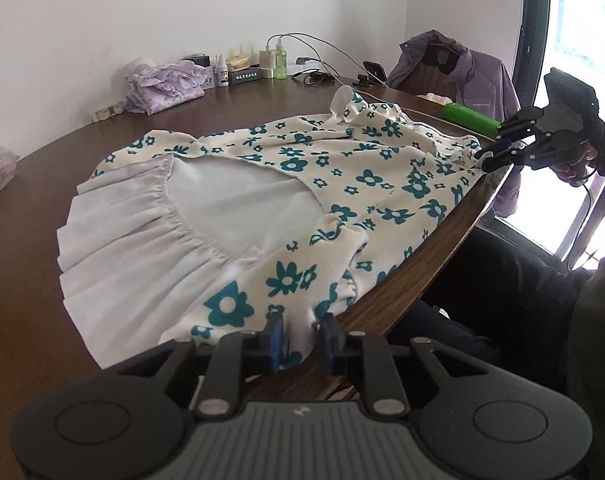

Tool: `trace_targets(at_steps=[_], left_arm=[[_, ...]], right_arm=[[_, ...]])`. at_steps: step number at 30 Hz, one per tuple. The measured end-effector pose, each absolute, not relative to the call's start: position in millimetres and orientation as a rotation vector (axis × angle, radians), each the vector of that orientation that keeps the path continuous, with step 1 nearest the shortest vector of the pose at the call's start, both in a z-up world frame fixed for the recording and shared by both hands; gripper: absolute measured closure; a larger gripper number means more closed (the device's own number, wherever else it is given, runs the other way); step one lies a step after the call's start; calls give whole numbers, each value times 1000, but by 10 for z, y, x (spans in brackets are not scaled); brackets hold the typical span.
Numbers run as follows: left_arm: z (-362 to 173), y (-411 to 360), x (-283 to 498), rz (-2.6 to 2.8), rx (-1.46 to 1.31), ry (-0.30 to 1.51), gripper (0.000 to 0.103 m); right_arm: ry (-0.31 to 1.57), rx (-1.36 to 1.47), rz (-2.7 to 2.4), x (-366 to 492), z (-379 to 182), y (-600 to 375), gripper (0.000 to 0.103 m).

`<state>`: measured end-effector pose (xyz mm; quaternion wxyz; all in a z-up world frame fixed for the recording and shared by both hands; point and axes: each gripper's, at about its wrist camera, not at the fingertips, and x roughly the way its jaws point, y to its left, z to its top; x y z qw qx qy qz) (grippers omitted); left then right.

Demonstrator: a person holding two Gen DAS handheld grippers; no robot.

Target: Fold clothes

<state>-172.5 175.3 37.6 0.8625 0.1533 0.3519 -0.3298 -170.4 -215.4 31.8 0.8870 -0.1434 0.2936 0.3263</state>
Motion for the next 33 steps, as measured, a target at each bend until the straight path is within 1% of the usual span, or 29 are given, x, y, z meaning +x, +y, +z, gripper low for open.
trace_targets(at_steps=[1,2,5,6,7,8,9,10,11,12,13,17,22,24,25,26,27,28,29,30,32,33], left_arm=[[362,1743,-1756,-684,346,727,62],[344,1734,-1772,-677,362,714,61],[303,1719,-1793,-656,389,682,62],[302,1730,-1761,-651,371,685,64],[308,1742,-1731,-647,360,684,72],[316,1749,-1705,-646,355,682,80],[324,1755,-1683,-651,351,680,84],[333,1759,-1668,-660,345,681,94],[343,1762,-1658,-669,337,684,97],[361,1762,-1649,-677,331,691,98],[384,1759,-1642,-684,326,701,99],[569,1780,-1452,-704,318,714,100],[826,1632,-813,-740,425,692,100],[836,1548,-536,-747,458,707,99],[808,1516,-398,-744,467,727,98],[781,1485,-259,-742,475,747,96],[761,1475,-156,-731,477,767,95],[760,1496,-108,-708,469,777,89],[797,1546,-108,-677,443,768,88],[867,1626,-151,-644,398,743,83],[1027,1808,-329,-620,295,693,53],[1082,1864,-450,-629,265,680,49]], right_arm=[[581,-340,676,-1767,338,-2130,55],[551,-381,672,-1831,357,-2110,51],[580,-396,640,-1773,271,-2164,52],[586,-384,632,-1737,241,-2182,57],[592,-370,625,-1700,211,-2200,64],[597,-357,618,-1664,181,-2217,65],[602,-344,610,-1627,151,-2235,66],[609,-332,616,-1608,159,-2249,73],[616,-321,623,-1592,172,-2263,82],[623,-309,631,-1575,185,-2276,92],[629,-298,638,-1559,197,-2290,94],[648,-233,656,-1423,310,-2382,95],[652,-179,686,-919,521,-2450,95],[677,-191,677,-699,525,-2434,94],[714,-223,655,-578,481,-2393,91],[735,-269,618,-505,429,-2346,85],[753,-315,580,-437,377,-2299,69],[743,-342,555,-418,359,-2272,62],[719,-349,549,-429,375,-2262,62],[693,-340,533,-449,414,-2273,62],[637,-319,494,-496,514,-2300,60],[599,-300,492,-538,579,-2318,60]])
